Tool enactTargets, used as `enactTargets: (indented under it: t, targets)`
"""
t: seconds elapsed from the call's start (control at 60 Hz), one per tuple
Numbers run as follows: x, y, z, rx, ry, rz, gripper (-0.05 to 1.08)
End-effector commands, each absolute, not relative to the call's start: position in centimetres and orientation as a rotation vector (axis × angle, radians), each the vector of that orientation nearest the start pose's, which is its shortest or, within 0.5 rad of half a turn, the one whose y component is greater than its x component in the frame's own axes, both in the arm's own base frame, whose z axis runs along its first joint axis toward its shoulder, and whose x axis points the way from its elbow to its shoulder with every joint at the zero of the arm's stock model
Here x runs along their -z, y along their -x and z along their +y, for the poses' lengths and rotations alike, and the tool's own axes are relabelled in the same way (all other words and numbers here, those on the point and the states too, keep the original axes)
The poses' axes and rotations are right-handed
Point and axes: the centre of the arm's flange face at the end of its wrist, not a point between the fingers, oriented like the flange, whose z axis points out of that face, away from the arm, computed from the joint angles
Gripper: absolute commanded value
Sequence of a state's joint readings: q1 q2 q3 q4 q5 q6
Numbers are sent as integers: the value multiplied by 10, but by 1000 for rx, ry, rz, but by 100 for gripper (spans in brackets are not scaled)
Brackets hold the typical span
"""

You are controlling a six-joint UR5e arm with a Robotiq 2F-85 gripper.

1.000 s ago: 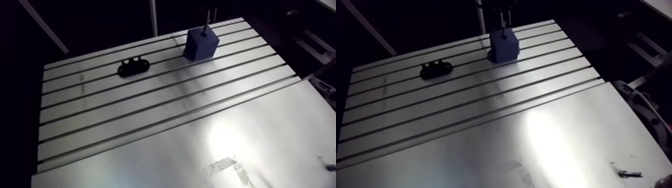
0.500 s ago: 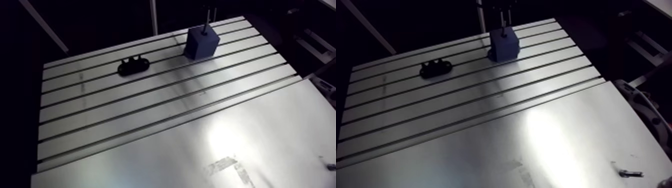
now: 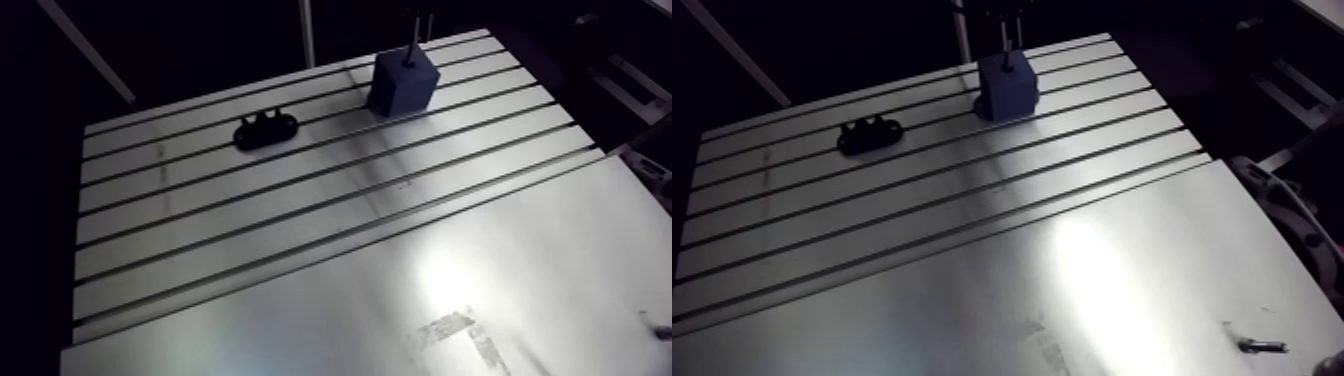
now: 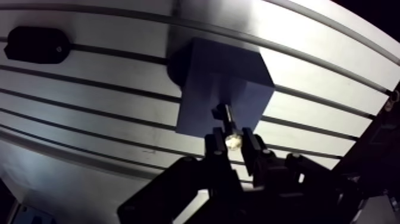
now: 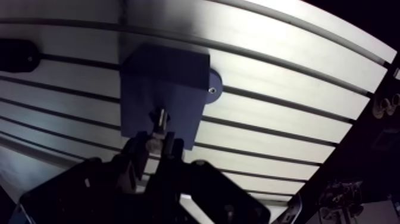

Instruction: Pick up the M10 bolt and insert it into the hex recess until seated.

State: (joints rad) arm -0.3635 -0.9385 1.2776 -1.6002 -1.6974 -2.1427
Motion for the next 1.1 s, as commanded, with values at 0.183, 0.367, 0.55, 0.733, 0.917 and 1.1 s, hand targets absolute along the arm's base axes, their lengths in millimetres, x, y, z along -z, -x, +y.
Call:
enactTargets:
  t: [0.183,0.367,0.55,0.733,0.917,1.1]
  targets:
    - [-248,683,130,44,323,2786,78]
    - [-248,682,129,45,323,2784,78]
    - [-247,682,129,44,323,2782,78]
    - [-246,681,129,45,323,2781,78]
    - [-246,681,129,45,321,2781,78]
    - [-246,682,129,42,321,2785,78]
